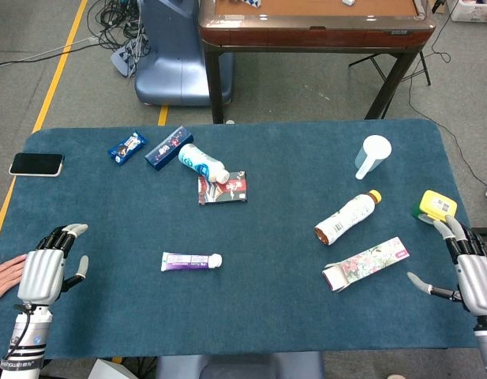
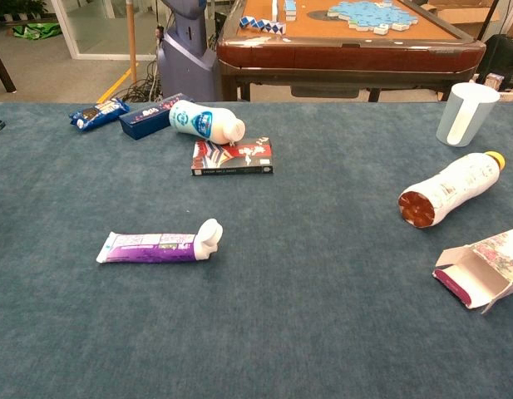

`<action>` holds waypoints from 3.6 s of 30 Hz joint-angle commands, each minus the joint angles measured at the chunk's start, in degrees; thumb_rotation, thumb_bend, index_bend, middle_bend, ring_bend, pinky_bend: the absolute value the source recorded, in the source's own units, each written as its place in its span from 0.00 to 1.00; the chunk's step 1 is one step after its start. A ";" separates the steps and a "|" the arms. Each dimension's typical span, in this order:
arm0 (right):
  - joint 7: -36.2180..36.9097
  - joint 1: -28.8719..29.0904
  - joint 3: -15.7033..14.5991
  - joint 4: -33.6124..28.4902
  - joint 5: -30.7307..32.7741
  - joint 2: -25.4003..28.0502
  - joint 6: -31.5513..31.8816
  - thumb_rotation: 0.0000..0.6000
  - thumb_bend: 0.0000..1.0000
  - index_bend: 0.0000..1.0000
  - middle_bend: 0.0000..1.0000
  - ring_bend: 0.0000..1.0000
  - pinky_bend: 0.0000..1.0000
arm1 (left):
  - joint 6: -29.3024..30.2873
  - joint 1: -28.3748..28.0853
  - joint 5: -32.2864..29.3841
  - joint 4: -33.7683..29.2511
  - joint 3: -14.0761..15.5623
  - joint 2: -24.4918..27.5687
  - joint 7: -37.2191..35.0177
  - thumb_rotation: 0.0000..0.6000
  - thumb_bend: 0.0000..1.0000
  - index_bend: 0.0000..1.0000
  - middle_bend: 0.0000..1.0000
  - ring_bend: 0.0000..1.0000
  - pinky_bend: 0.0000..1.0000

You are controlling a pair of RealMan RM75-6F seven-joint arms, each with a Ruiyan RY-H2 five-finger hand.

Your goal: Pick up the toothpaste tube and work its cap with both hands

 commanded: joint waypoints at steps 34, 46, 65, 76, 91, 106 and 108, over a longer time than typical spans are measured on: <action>-3.36 3.03 5.22 -6.59 2.76 8.91 0.54 0.60 0.11 0.02 0.01 0.00 0.00 | -22.73 -14.61 -0.70 5.85 1.84 -11.10 4.73 1.00 0.24 0.18 0.22 0.17 0.24; -1.55 1.43 3.99 -5.55 2.42 8.72 1.61 0.60 0.11 0.02 0.01 0.00 0.00 | -22.43 -17.22 -2.53 13.86 0.72 -20.33 7.95 0.99 0.21 0.24 0.26 0.20 0.21; 0.50 -0.04 3.13 -4.54 2.01 8.91 2.57 0.61 0.11 0.02 0.01 0.00 0.00 | -25.23 -20.71 -5.64 21.35 -0.02 -25.29 10.37 1.00 0.21 0.25 0.27 0.20 0.21; 0.87 -0.45 2.94 -4.17 1.89 8.64 2.88 0.60 0.11 0.02 0.01 0.00 0.00 | -25.62 -22.54 -6.36 24.13 -1.24 -25.25 9.55 1.00 0.21 0.27 0.28 0.20 0.21; 2.89 -0.88 2.67 -3.30 1.65 8.62 2.72 0.60 0.11 0.02 0.01 0.00 0.00 | -28.14 -24.18 -7.71 21.96 -0.09 -23.85 11.60 1.00 0.26 0.31 0.28 0.19 0.22; 5.23 -1.55 2.24 -2.70 0.94 8.96 2.88 0.61 0.11 0.02 0.01 0.00 0.00 | -27.98 -24.83 -8.64 21.10 0.72 -24.28 13.49 1.00 0.26 0.36 0.29 0.19 0.22; 5.47 -1.65 2.19 -2.61 0.89 9.00 2.95 0.60 0.11 0.02 0.01 0.00 0.00 | -28.02 -24.94 -8.74 21.13 0.77 -24.35 13.60 1.00 0.26 0.36 0.29 0.19 0.22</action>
